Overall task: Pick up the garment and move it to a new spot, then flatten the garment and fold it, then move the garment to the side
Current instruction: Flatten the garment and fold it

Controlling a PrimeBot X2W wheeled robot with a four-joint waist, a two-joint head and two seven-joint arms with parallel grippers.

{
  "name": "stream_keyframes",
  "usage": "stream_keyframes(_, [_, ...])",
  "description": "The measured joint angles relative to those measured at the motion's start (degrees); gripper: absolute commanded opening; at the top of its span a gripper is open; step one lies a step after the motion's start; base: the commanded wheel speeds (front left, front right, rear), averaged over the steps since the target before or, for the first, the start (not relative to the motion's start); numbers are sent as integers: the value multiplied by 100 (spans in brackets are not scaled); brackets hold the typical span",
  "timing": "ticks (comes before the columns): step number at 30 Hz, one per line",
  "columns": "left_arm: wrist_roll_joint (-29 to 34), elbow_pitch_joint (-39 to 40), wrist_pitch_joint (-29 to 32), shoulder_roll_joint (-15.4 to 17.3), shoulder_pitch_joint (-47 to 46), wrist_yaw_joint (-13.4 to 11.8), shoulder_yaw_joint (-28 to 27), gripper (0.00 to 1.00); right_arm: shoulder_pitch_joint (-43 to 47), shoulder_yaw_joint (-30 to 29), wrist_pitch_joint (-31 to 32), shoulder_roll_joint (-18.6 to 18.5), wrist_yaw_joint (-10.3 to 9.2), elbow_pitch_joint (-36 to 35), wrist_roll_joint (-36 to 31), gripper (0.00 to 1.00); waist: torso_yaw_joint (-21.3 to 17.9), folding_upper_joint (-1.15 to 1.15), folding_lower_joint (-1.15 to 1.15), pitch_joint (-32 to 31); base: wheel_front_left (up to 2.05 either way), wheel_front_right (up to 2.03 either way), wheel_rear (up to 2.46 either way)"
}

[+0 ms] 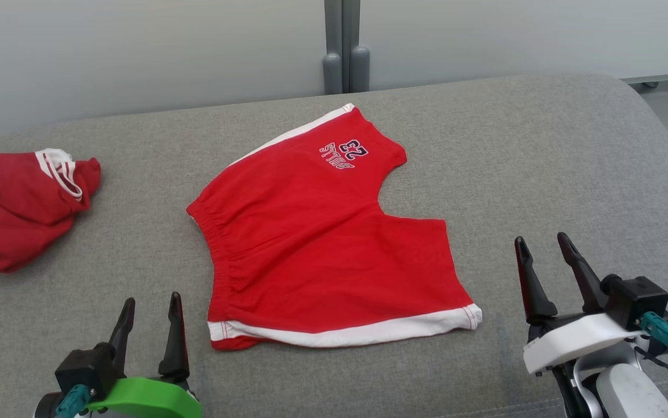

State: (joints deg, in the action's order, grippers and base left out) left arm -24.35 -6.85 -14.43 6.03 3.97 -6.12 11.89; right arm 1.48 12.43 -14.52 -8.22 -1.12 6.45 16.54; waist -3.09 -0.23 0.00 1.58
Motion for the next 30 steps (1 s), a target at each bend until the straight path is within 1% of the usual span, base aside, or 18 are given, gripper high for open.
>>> stream_keyframes(5, [1,-11,0,-15,34,0,31,100,4,-34,0,3,2,-4,-10,100,1,0,0,46,0,0,0])
stream_keyframes(8, [-1,-75,0,-21,88,1,132,100,6,-21,0,2,24,26,-19,100,1,0,0,65,0,0,0])
stream_keyframes(9, [-2,-146,0,-33,110,10,187,100,10,1,0,-2,59,65,-26,100,1,0,0,76,0,0,0])
stream_keyframes(11, [-10,-233,3,-44,142,69,309,100,24,66,0,-20,78,153,-47,100,3,0,0,109,0,0,0])
stream_keyframes(15, [-22,-455,88,-62,137,208,434,100,24,249,1,-107,238,400,-126,100,6,0,0,205,0,0,0])
stream_keyframes(20, [-25,-762,254,-92,92,311,510,100,21,530,55,-133,472,650,-253,100,-17,0,0,345,0,0,0])
stream_keyframes(25, [-77,-1016,343,-92,-266,368,501,100,-17,703,111,-122,568,933,-255,100,-83,0,0,547,0,0,0])
stream_keyframes(30, [-131,-1171,375,-94,-443,420,480,100,-168,792,119,-68,615,1102,-250,100,-149,0,0,724,0,0,0])
